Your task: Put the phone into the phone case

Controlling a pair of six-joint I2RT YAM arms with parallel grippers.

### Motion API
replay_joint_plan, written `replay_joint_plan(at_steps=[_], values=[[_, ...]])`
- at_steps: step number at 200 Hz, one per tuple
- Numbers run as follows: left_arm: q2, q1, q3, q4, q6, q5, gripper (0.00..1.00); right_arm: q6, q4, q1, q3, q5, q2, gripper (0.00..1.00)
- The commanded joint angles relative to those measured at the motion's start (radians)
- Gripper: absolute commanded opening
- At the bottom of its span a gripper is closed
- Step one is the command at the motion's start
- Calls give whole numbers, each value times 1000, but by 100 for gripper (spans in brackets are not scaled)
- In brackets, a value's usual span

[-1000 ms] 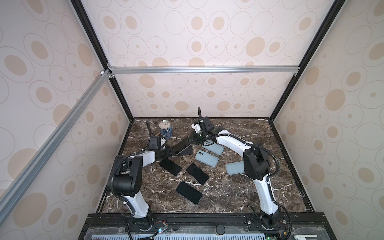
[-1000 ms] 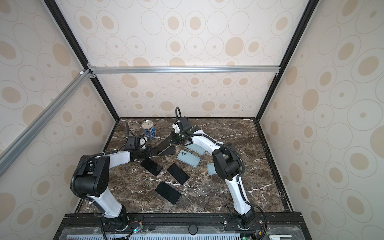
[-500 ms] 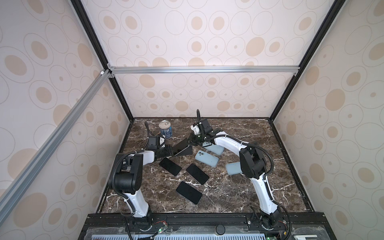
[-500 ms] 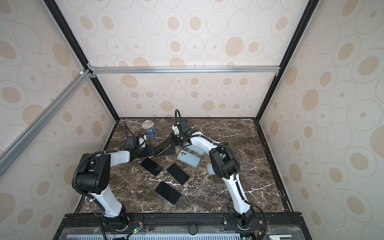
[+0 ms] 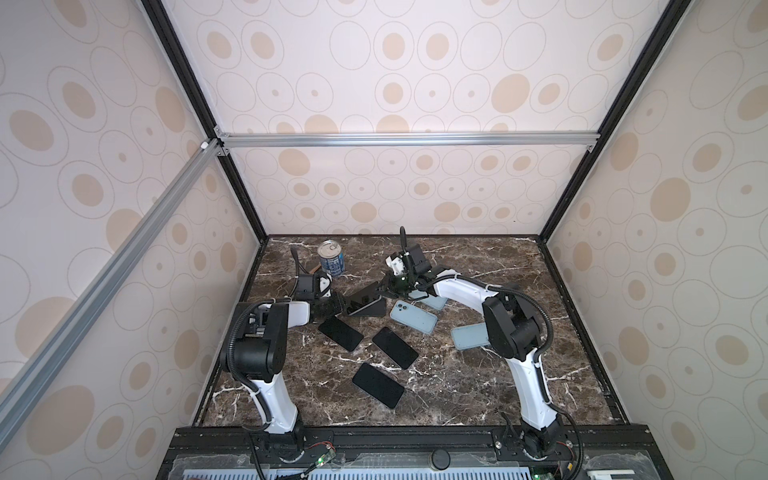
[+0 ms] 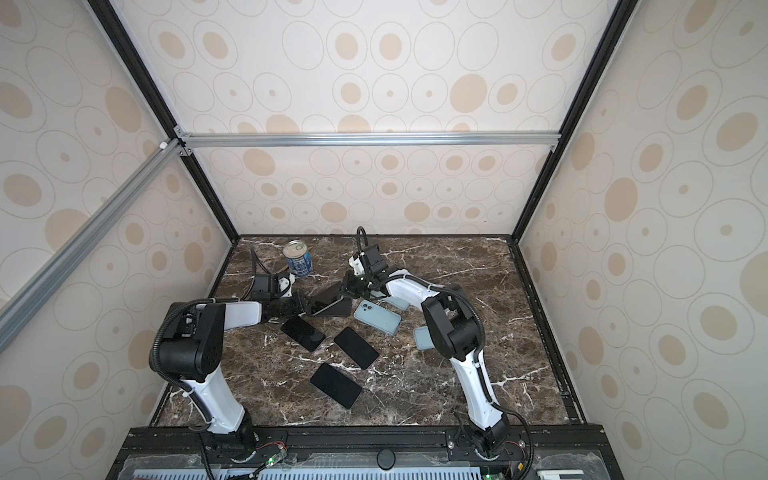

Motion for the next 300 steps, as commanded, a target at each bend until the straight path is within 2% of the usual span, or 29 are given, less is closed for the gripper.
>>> replay_joint_plan(at_steps=[1, 83, 114, 174, 226, 300], values=[[32, 4, 20, 0, -37, 44, 36, 35, 19, -2, -51, -3, -23, 0], [59, 4, -21, 75, -154, 123, 36, 178, 273, 1, -209, 5, -8, 0], [62, -11, -38, 79, -187, 121, 35, 220, 359, 2, -294, 64, -35, 0], [39, -77, -60, 95, -220, 117, 33, 240, 382, 11, -332, 100, -47, 0], [-9, -79, -97, 118, -266, 120, 32, 229, 367, 11, -349, 117, -65, 0], [2, -81, -168, 253, -382, 171, 32, 232, 380, 12, -386, 146, -76, 0]])
